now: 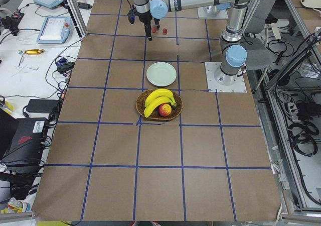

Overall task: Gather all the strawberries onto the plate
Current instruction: 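Lower the right gripper over the three strawberries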

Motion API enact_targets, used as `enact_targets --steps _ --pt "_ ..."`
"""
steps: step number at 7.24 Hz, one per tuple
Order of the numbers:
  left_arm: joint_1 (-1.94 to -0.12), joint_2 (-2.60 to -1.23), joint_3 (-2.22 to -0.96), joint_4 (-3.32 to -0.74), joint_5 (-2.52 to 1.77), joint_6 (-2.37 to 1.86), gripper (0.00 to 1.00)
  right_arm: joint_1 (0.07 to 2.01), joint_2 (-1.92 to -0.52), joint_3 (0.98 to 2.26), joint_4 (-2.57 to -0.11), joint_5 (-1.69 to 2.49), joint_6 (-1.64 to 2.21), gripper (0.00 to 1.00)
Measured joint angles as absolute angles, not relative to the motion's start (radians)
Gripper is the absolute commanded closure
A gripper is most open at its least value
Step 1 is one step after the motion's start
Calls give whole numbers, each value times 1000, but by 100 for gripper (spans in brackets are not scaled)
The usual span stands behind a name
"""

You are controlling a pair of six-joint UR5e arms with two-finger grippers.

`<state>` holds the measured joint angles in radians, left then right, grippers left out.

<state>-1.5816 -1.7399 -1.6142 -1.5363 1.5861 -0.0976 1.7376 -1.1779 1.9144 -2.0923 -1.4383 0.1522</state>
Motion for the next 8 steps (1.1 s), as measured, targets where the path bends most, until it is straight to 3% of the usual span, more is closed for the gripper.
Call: enact_targets --steps 3,8 --pt "-1582 -1739 -1616 -1536 1586 -98 0 1738 -1174 1911 -2093 -1435 157 100" --pt "-1580 -1737 -1616 -1535 1586 -99 0 1744 -1198 1860 -2080 -1449 228 100"
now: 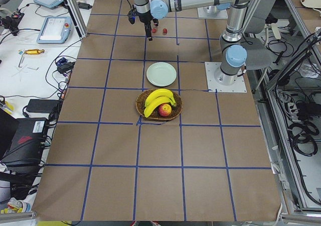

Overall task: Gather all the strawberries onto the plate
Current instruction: 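Lower the right gripper over the three strawberries, then grasp a strawberry with the right gripper and set it nearer the plate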

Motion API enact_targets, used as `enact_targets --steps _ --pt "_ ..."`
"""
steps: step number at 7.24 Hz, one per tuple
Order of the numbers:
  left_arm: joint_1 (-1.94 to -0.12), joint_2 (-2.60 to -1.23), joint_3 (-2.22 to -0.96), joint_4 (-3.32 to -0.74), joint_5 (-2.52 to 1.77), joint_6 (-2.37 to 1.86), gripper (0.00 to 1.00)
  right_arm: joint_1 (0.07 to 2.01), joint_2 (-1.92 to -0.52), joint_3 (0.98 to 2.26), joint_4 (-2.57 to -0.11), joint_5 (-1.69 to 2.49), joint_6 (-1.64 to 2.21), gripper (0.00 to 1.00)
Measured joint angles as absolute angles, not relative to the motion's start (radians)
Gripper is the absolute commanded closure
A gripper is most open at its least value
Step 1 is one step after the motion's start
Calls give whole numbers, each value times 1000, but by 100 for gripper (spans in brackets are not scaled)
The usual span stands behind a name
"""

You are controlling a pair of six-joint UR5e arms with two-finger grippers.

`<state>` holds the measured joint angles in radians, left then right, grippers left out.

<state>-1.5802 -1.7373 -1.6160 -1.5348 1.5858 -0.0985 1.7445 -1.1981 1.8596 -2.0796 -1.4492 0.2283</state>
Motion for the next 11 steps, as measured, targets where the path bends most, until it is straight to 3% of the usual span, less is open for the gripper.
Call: enact_targets --steps 4,8,9,10,11 --pt "-1549 -1710 -1612 -1540 1592 -97 0 1872 -1233 1712 -2066 -1432 368 100" --pt "-1515 -1702 -1613 -1538 1584 -98 0 1987 -1088 1639 -2115 -1346 377 99" --pt "-1515 -1701 -1614 -1538 1584 -98 0 1991 -1063 1640 -2128 -1338 372 79" --pt "-1516 -1701 -1617 -1537 1583 -98 0 1992 -1051 1645 -2132 -1335 371 44" --pt "-1516 -1701 -1620 -1537 1583 -98 0 1992 -1047 1650 -2130 -1334 374 42"
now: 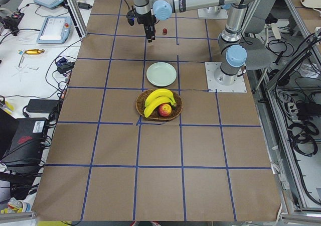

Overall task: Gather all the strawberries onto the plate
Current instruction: 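Grasp a strawberry with the right gripper and set it nearer the plate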

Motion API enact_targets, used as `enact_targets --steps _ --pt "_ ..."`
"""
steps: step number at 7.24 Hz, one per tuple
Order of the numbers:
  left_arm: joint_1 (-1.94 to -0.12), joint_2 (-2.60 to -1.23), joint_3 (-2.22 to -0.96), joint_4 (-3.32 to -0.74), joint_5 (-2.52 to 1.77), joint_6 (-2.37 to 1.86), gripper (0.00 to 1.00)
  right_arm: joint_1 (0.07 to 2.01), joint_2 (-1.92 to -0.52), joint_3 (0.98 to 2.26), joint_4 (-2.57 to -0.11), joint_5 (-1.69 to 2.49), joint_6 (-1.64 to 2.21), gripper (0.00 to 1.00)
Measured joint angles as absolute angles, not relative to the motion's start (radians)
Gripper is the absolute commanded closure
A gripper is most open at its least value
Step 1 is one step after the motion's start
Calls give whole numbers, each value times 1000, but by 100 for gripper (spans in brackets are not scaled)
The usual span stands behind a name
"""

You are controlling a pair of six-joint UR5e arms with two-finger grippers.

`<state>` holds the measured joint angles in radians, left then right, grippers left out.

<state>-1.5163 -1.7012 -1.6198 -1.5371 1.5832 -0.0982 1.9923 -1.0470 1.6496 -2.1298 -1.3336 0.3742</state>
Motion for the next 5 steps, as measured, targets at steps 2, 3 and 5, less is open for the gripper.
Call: enact_targets --steps 2,3,5 --pt "-1517 -1702 -1622 -1537 1583 -98 0 1993 -1042 1656 -2121 -1332 373 36" --pt "-1517 -1705 -1622 -1537 1584 -98 0 1995 -1040 1663 -2120 -1332 371 19" --pt "-1517 -1707 -1622 -1537 1586 -98 0 2002 -1053 1671 -2120 -1333 377 0"
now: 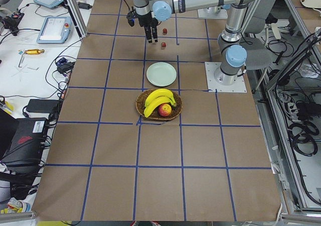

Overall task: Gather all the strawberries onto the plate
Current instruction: 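Grasp a strawberry with the right gripper and set it nearer the plate, then move the right gripper to the all-red strawberry and grasp it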

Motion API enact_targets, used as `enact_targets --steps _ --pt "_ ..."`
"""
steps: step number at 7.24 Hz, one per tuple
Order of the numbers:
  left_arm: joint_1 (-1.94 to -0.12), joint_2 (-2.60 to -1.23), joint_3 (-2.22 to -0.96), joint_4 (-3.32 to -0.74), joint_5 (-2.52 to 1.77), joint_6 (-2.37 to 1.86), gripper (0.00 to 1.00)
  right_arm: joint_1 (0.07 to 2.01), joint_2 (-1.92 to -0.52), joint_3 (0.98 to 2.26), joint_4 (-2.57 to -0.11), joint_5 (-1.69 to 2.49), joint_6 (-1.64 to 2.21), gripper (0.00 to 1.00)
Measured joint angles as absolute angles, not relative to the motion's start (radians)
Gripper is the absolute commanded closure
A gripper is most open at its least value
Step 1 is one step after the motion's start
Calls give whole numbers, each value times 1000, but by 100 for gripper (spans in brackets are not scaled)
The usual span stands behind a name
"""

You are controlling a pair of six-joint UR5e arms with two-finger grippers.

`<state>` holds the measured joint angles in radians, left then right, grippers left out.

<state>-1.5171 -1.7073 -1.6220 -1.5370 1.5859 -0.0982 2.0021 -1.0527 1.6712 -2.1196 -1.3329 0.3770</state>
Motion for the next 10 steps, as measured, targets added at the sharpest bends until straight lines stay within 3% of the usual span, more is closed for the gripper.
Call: enact_targets --steps 5,10 --pt "-1517 -1703 -1620 -1537 1593 -96 0 1999 -1154 1662 -2061 -1432 417 0" --pt "-1532 -1695 -1621 -1536 1587 -98 0 1945 -1161 1680 -2061 -1560 275 0"
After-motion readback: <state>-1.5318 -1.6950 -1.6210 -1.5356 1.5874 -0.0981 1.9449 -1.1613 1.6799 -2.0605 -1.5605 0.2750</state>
